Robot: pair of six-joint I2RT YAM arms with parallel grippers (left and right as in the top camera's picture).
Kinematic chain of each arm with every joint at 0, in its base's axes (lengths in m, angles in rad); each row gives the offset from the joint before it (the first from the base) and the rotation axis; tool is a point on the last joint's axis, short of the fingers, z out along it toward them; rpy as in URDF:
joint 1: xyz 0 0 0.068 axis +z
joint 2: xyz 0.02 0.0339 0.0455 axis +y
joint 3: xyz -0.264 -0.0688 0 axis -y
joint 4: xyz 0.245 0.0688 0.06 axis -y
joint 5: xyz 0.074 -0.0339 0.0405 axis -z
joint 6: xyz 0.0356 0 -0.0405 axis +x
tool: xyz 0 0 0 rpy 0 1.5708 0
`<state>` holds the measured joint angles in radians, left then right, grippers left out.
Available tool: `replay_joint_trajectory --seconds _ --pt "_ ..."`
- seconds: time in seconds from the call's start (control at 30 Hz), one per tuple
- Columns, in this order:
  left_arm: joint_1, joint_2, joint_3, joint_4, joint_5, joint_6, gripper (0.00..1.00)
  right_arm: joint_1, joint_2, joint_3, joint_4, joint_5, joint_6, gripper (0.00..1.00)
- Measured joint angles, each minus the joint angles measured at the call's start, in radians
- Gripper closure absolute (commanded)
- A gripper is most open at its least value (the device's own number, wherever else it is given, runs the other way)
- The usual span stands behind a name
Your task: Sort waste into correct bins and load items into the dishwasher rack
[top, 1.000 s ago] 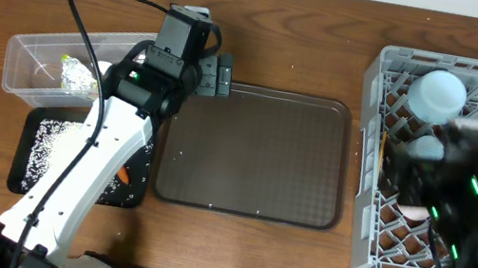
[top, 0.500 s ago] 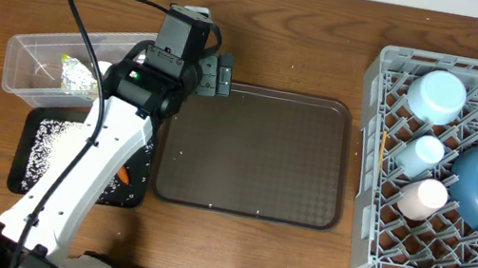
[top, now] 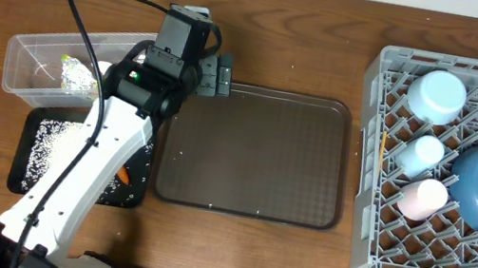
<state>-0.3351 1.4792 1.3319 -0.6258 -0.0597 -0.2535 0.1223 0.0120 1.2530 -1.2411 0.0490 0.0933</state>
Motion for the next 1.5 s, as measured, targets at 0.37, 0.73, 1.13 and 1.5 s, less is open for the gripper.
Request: replay_joint_trajectory --seconds 0.37,0.73,1.13,1.5 --pt "0.000 0.000 0.000 0.000 0.000 0.000 0.02 0.000 0.000 -0.017 -0.059 0.018 0.000 0.01" --pt "0.000 0.000 0.000 0.000 0.000 0.000 0.02 0.000 0.000 -0.020 -0.153 0.019 0.000 0.01" --pt "0.000 0.000 0.000 0.000 0.000 0.000 0.02 0.000 0.000 -0.021 -0.274 0.019 0.000 0.01" --pt "0.000 0.000 0.000 0.000 0.000 0.000 0.02 0.000 0.000 -0.021 -0.273 0.019 0.000 0.01"
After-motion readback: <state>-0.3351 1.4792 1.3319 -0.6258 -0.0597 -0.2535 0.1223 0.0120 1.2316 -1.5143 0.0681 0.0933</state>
